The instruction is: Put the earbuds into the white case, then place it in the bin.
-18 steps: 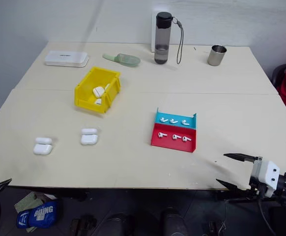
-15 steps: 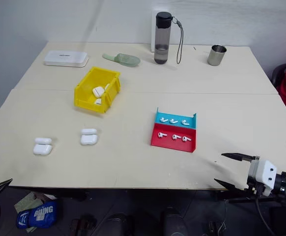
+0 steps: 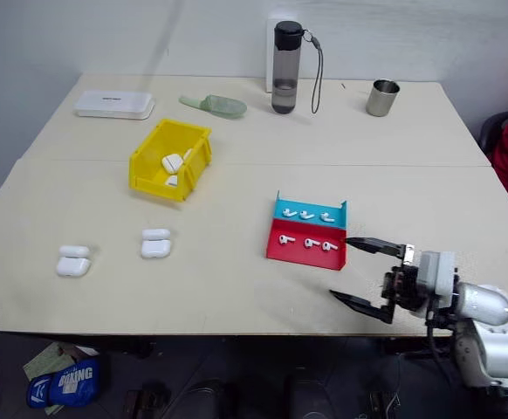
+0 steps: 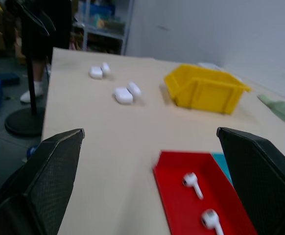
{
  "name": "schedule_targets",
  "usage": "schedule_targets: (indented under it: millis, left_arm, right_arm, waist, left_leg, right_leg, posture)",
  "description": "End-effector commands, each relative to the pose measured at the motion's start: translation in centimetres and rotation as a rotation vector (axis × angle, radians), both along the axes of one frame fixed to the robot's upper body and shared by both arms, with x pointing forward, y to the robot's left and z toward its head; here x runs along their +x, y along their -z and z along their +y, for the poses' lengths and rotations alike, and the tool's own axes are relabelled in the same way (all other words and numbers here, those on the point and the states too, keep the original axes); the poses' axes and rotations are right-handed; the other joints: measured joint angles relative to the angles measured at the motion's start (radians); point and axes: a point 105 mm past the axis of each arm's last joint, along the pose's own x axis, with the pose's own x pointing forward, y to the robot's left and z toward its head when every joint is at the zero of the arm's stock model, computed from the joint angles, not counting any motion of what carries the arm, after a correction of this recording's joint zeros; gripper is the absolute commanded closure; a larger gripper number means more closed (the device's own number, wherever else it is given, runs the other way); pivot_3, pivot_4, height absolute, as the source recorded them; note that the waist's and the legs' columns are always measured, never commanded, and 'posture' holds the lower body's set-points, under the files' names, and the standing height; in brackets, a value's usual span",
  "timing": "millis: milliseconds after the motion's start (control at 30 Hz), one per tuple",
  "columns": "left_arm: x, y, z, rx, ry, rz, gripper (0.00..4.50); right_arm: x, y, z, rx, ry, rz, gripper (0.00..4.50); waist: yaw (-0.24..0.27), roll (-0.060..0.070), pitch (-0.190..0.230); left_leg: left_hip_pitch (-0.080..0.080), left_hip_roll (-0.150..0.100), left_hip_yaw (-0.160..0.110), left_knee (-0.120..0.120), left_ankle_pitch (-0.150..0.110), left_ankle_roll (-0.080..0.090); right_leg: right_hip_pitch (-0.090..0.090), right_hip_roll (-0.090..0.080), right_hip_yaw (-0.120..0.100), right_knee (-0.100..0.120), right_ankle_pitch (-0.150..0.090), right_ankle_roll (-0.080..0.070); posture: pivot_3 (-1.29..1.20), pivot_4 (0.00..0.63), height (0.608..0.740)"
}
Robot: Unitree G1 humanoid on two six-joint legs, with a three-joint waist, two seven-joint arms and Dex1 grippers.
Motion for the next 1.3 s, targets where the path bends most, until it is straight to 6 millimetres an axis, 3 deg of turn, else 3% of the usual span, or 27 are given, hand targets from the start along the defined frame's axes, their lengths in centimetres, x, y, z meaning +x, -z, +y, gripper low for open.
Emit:
schedule_targets:
  millis: [33,133,267,400,667,900,1300]
  left_arm:
    - [-1.8,-0.2,1.4,-0.042,-0.128,0.099,0.03]
    - [-0.9,-0.6,0.6,-0.076,-0.147,0.145,0.03]
    - [3.1,-2.2,-2.8,-0.122,-0.048,0.134,0.03]
    - [6.8,-2.2,-6.1,-0.045,0.051,0.293,0.03]
    - [13.1,-2.7,-9.4,0.028,0.077,0.38,0.03]
    - [14.9,-1.1,-10.2,0.075,0.05,0.473,0.03]
    - [16.4,0.7,-11.9,0.024,0.031,0.474,0.03]
  right_arm:
    - [-0.9,-1.4,1.1,0.029,-0.058,-0.11,0.0]
    - [-0.9,-1.7,1.4,0.038,-0.057,-0.172,0.0]
    - [-0.8,-1.9,1.2,0.04,-0.031,-0.191,0.0]
    - [-0.6,-1.9,1.2,0.032,-0.023,-0.177,0.0]
    - [-0.3,-2.0,2.0,0.008,-0.018,-0.159,0.0]
    - [-0.4,-2.7,2.5,0.002,-0.004,-0.15,0.0]
    - [-0.6,-2.9,2.1,-0.006,0.006,-0.141,0.0]
  waist:
    - [0.004,-0.001,0.0]
    - [0.012,-0.002,-0.001]
    - [0.019,-0.005,-0.003]
    - [0.01,-0.008,-0.005]
    - [-0.002,-0.002,-0.001]
    - [0.005,-0.002,-0.001]
    - [0.014,-0.003,-0.002]
  left_leg:
    - [0.0,0.0,0.0,0.0,0.0,0.0]
    - [0.0,-0.001,0.0,0.0,-0.001,0.001]
    - [0.0,-0.001,-0.004,0.0,-0.002,-0.001]
    - [0.0,-0.001,-0.004,0.0,-0.003,-0.002]
    - [0.0,0.0,-0.001,-0.001,-0.002,-0.004]
    - [-0.001,0.0,-0.001,0.001,-0.002,-0.003]
    - [-0.002,0.0,-0.001,0.003,-0.002,-0.003]
  right_leg:
    - [0.0,0.0,0.0,0.0,0.0,0.0]
    - [0.0,-0.001,0.0,0.0,0.0,0.0]
    - [0.001,-0.001,-0.001,0.0,-0.001,-0.002]
    - [0.001,-0.001,-0.001,0.0,-0.001,-0.003]
    - [-0.002,0.002,-0.001,0.006,-0.001,-0.003]
    - [-0.003,0.002,0.0,0.007,-0.001,-0.003]
    - [-0.002,0.002,0.0,0.007,-0.001,-0.003]
  posture:
    - [0.0,0.15,0.74]
    - [0.0,0.15,0.74]
    - [0.0,0.15,0.74]
    - [0.0,0.15,0.74]
    - [0.0,0.15,0.74]
    - [0.0,0.15,0.74]
    - [0.0,0.15,0.74]
